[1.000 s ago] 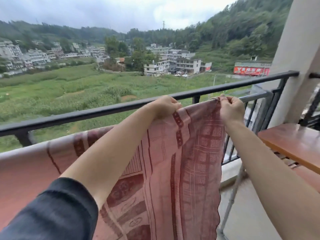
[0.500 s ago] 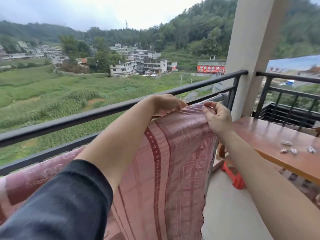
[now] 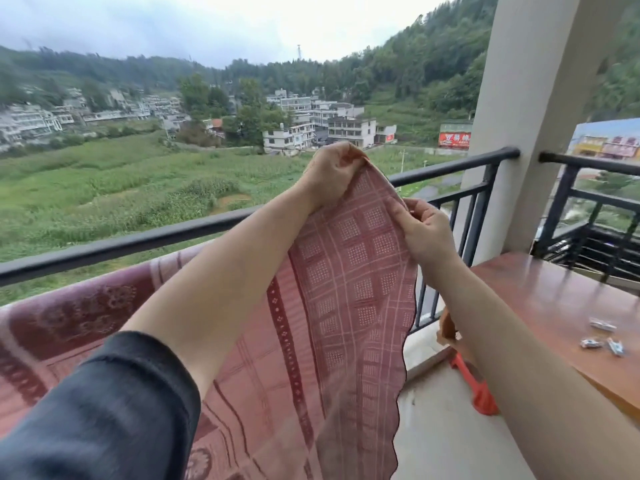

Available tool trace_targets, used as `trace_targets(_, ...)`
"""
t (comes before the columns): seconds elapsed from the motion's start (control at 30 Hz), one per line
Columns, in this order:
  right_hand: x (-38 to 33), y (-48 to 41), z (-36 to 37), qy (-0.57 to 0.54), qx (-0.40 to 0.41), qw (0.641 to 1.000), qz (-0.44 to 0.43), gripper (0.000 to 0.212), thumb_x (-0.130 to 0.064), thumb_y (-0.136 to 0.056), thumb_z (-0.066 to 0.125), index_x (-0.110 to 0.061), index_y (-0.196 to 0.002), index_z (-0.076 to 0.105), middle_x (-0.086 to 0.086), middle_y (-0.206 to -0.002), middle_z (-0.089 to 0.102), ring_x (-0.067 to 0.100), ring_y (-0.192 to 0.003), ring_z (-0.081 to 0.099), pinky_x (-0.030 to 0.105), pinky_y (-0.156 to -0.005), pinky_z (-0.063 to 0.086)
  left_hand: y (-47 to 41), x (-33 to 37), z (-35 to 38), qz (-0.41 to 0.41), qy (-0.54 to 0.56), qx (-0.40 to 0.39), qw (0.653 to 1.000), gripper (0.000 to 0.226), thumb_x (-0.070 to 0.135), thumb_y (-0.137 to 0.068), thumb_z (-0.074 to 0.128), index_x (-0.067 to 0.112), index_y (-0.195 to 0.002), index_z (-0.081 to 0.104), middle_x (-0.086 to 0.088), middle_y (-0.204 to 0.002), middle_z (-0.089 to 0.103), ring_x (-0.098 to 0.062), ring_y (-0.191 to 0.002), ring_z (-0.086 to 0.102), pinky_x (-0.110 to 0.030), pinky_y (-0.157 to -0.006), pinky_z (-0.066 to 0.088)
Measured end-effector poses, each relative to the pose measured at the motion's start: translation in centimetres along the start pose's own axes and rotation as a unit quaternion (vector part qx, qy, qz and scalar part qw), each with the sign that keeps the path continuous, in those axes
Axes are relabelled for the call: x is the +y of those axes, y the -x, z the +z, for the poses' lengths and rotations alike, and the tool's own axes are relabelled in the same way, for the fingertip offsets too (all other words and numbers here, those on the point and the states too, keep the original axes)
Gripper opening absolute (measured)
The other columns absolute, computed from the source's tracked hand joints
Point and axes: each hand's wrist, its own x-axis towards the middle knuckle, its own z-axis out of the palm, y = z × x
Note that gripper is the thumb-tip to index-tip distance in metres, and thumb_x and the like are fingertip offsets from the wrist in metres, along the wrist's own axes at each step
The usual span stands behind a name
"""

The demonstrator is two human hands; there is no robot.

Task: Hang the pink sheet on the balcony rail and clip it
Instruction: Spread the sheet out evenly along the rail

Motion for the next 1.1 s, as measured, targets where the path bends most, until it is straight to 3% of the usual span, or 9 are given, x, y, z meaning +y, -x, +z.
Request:
trace_targets(0.1,1.7,-1.9,-3.2,0.048,-0.011,0.996,0.077,0.022,-0.023,-0.091,0.070,-0.007,-0.105,0.065,0.012,-0.090,0.073,0.017,-0.067,0.067,0.036,-0.067,0.058,-1.2,0.4,3.2,-0.012,-0.101,-0.026,0.994,0.022,0.016,-0.095,0.058,0.010,-0.116,0.061,0.001,-0.105,0.062,-0.011,-0.094,0.060,-0.012,-0.074,0.049)
trace_targets(0.23,5.9,-2.4,-6.5,0.198,-0.088,0.967,0.134,0.029,-0.041,-0.092,0.065,-0.016,-0.107,0.064,0.001,-0.096,0.069,0.012,-0.077,0.064,0.023,-0.062,0.048,-0.7,-1.8,5.7,-0.176,-0.154,-0.144,0.962,0.044,0.049,-0.097,0.047,0.015,-0.118,0.063,-0.002,-0.110,0.066,-0.017,-0.096,0.064,-0.035,-0.085,0.054)
trace_targets(0.43,9.2,-5.3,-5.8,0.125,-0.150,0.971,0.136,0.024,-0.033,-0.101,0.042,-0.025,-0.108,0.064,0.000,-0.108,0.066,0.019,-0.100,0.062,0.034,-0.077,0.046,-0.7,-1.5,5.8,-0.238,-0.089,-0.180,0.950,0.045,0.061,-0.088,0.055,0.022,-0.095,0.077,-0.006,-0.094,0.074,-0.018,-0.074,0.069,-0.042,-0.078,0.060)
trace_targets(0.57,10.2,-7.5,-4.6,0.055,-0.198,0.970,0.131,0.039,-0.030,-0.101,0.028,-0.020,-0.086,0.064,0.009,-0.114,0.068,0.028,-0.116,0.057,0.046,-0.097,0.044,-0.7,-2.1,5.9,-0.242,-0.078,-0.181,0.950,0.046,0.061,-0.091,0.048,0.025,-0.106,0.073,-0.002,-0.110,0.071,-0.017,-0.095,0.068,-0.040,-0.085,0.057)
trace_targets(0.67,11.1,-9.8,-4.7,0.015,-0.259,0.953,0.159,0.040,-0.035,-0.097,0.037,-0.011,-0.103,0.067,0.011,-0.123,0.066,0.033,-0.124,0.054,0.052,-0.104,0.040,-1.0,-2.5,6.1,-0.201,-0.106,-0.111,0.968,0.049,0.059,-0.095,0.042,0.020,-0.110,0.068,0.003,-0.108,0.068,-0.008,-0.093,0.065,-0.032,-0.084,0.054)
trace_targets(0.73,11.7,-11.5,-4.9,0.016,-0.319,0.933,0.169,0.044,-0.039,-0.097,0.041,-0.012,-0.122,0.065,0.012,-0.127,0.065,0.033,-0.123,0.057,0.055,-0.104,0.041,-1.0,-2.6,6.2,-0.184,-0.135,-0.082,0.970,0.050,0.060,-0.095,0.040,0.019,-0.100,0.068,0.002,-0.096,0.070,-0.016,-0.089,0.067,-0.039,-0.082,0.056)
trace_targets(0.87,12.3,-14.1,-4.4,-0.055,-0.444,0.872,0.200,0.037,-0.022,-0.098,0.040,-0.028,-0.110,0.074,0.005,-0.110,0.073,0.022,-0.103,0.068,0.041,-0.090,0.053,-1.0,-2.6,6.5,-0.185,-0.192,-0.081,0.960,0.057,0.063,-0.095,0.035,0.015,-0.081,0.061,0.004,-0.074,0.062,-0.017,-0.064,0.058,-0.036,-0.064,0.050)
trace_targets(0.97,13.2,-15.1,-2.8,-0.118,-0.496,0.828,0.233,0.038,-0.016,-0.100,0.036,-0.017,-0.113,0.071,0.010,-0.105,0.072,0.025,-0.095,0.068,0.040,-0.083,0.054,-1.0,-2.6,6.5,-0.213,-0.181,-0.079,0.957,0.065,0.065,-0.094,0.031,0.009,-0.096,0.064,0.000,-0.089,0.068,-0.019,-0.080,0.065,-0.041,-0.078,0.056)
trace_targets(1.1,14.6,-16.3,-1.1,-0.122,-0.551,0.787,0.248,0.056,0.000,-0.102,0.028,-0.021,-0.092,0.079,0.003,-0.085,0.074,0.015,-0.077,0.070,0.029,-0.069,0.057,-0.9,-2.5,6.5,-0.270,-0.171,-0.039,0.947,0.064,0.066,-0.094,0.027,0.017,-0.108,0.066,0.004,-0.097,0.069,-0.009,-0.089,0.066,-0.040,-0.085,0.055)
